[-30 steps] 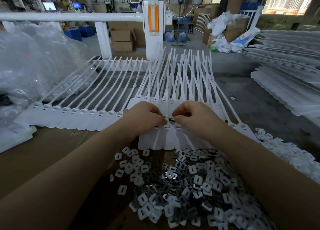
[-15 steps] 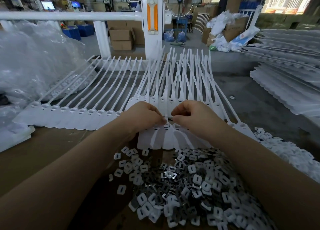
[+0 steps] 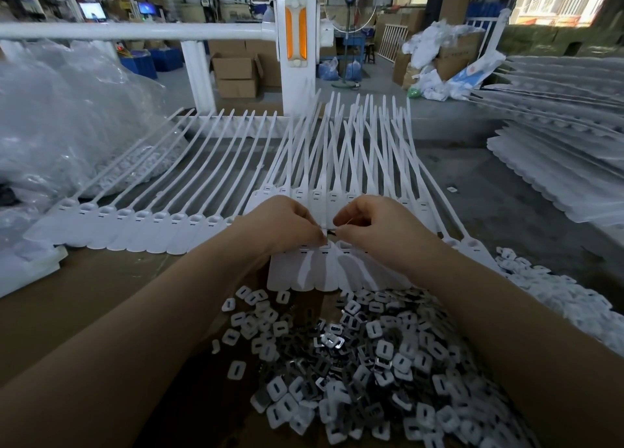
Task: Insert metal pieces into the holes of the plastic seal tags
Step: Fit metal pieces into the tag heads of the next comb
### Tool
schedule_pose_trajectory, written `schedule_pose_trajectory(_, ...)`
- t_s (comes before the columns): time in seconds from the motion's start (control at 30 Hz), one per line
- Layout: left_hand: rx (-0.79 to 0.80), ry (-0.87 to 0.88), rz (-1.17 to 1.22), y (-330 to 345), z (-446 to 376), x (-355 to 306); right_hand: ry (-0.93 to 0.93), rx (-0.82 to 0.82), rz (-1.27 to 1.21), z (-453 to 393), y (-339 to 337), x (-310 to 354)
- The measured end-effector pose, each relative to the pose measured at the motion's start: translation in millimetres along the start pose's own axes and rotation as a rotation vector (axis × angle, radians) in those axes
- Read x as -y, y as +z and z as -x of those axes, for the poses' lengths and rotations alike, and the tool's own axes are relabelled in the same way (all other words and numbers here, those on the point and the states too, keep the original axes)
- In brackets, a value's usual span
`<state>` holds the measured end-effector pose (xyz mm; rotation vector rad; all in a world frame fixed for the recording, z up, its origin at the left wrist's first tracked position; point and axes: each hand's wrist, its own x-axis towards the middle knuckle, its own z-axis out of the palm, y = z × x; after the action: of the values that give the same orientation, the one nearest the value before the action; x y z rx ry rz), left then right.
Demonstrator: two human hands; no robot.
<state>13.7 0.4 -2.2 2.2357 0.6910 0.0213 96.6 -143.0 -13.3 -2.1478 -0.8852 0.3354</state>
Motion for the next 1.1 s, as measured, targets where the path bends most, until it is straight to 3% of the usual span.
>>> schedule_pose_trajectory(0.1,-0.003,0.049,-0.057,-1.0,0.2,3.3,-0.001,-0.001,0.000,-0.3,-0.2,0.0)
schedule_pose_trajectory(0.33,0.050,0.030,0.057,-2.9,-0.9,4.4,-0.001,0.005,-0.008,-0.1,-0.3,-0.3)
schedule_pose_trajectory(0.93,0.040,0.010,-0.148,2.5,-7.7,0.0,-0.004,0.018,-0.019,-0.1,0.0,0.2)
schedule_pose_trajectory(1.1,0.037,-0.041,-0.035,0.5,-9.0,1.9,-0.012,0.026,-0.005,-0.9,-0.3,-0.7)
